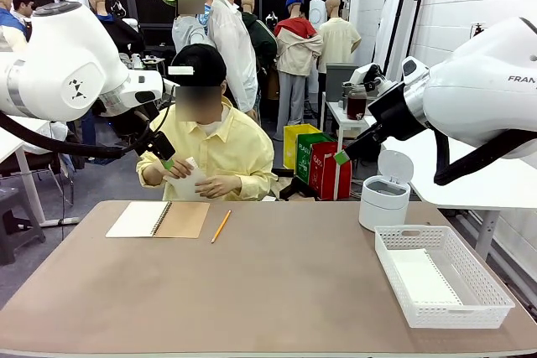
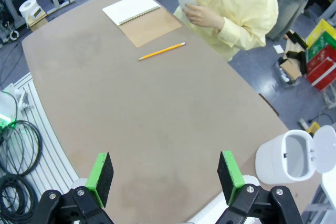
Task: Sort the paper based on its condition.
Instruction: If a person hands you a paper, place it in the Organizing basket , and if it's crumpled, put it in the Trash can.
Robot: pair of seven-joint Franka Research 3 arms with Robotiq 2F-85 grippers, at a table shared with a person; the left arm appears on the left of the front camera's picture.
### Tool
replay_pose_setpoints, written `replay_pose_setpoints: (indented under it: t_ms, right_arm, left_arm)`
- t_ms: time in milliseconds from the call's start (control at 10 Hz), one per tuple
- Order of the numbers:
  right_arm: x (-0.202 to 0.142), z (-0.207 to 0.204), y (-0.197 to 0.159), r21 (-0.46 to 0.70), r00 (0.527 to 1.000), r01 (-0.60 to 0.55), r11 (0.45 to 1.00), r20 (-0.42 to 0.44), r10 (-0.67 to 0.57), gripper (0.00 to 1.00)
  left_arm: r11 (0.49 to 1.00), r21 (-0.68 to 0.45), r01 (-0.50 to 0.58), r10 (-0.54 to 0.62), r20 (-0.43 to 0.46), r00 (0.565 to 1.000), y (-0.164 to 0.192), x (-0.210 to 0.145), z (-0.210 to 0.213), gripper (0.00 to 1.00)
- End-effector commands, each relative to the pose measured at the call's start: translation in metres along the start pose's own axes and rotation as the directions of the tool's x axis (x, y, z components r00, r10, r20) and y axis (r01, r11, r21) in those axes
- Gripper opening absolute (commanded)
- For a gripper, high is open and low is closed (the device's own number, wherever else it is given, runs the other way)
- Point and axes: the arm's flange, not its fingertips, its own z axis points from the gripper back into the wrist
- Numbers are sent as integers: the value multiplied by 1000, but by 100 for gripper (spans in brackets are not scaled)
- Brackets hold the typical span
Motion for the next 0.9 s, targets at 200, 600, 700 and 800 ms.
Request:
replay_pose_setpoints:
  t_ms: [200, 600, 700, 800]
  right_arm:
    - [1, 0, 1, 10, 1000, -5, 1000, -6, 5, 100]
    - [1, 0, 1, 10, 1000, -5, 1000, -6, 5, 100]
    - [1, 0, 1, 10, 1000, -5, 1000, -6, 5, 100]
    - [1, 0, 1, 10, 1000, -5, 1000, -6, 5, 100]
  left_arm:
    - [1000, 2, 1, -1, 2, 1000, 2, 0, 1, 100]
    - [1000, 2, 1, -1, 2, 1000, 2, 0, 1, 100]
    - [1000, 2, 1, -1, 2, 1000, 2, 0, 1, 100]
    - [1000, 2, 1, -1, 2, 1000, 2, 0, 1, 100]
